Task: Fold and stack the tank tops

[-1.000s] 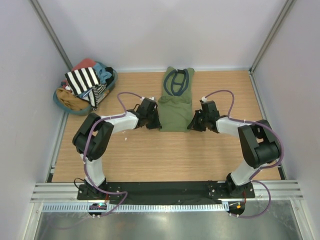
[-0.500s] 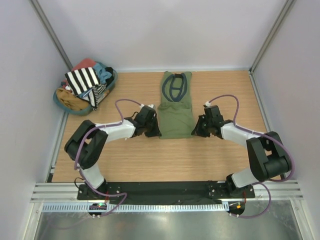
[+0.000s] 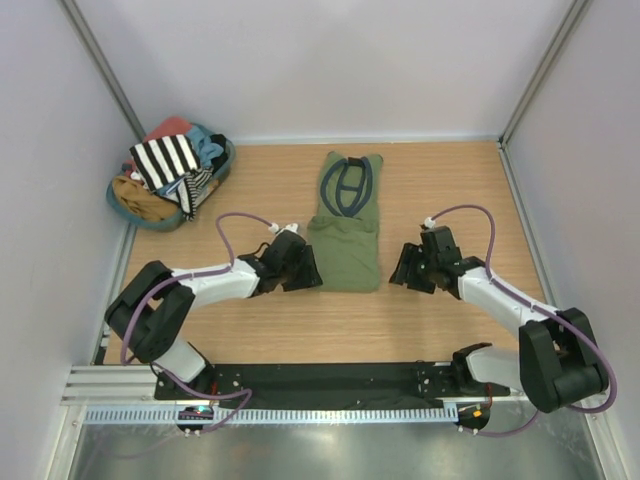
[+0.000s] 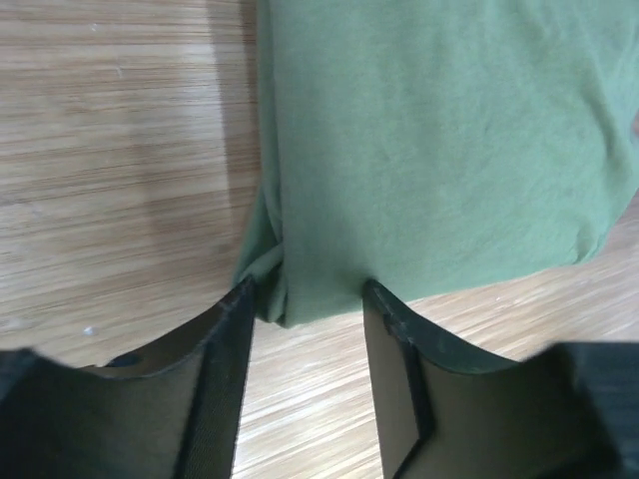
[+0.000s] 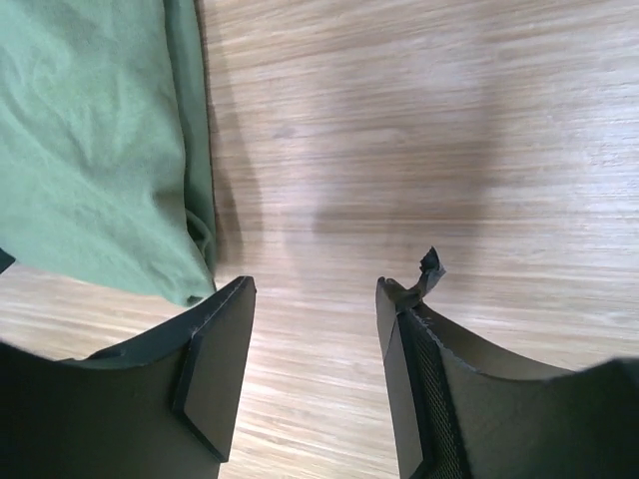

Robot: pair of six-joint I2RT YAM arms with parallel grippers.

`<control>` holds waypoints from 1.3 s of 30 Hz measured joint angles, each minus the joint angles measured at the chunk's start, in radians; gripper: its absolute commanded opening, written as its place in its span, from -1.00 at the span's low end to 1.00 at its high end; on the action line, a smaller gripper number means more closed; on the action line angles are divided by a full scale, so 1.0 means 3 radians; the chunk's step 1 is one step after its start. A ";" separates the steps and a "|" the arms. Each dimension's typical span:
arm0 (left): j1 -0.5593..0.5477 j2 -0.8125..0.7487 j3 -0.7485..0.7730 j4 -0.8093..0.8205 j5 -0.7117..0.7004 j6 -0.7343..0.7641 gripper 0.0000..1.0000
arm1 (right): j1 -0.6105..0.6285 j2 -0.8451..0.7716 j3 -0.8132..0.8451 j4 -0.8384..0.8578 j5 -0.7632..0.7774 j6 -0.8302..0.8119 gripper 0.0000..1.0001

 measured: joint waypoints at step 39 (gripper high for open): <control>-0.0182 0.0155 0.0170 -0.0156 -0.0177 0.0261 -1.00 | 0.0687 0.0581 0.0099 0.0589 -0.0296 -0.0145 -0.98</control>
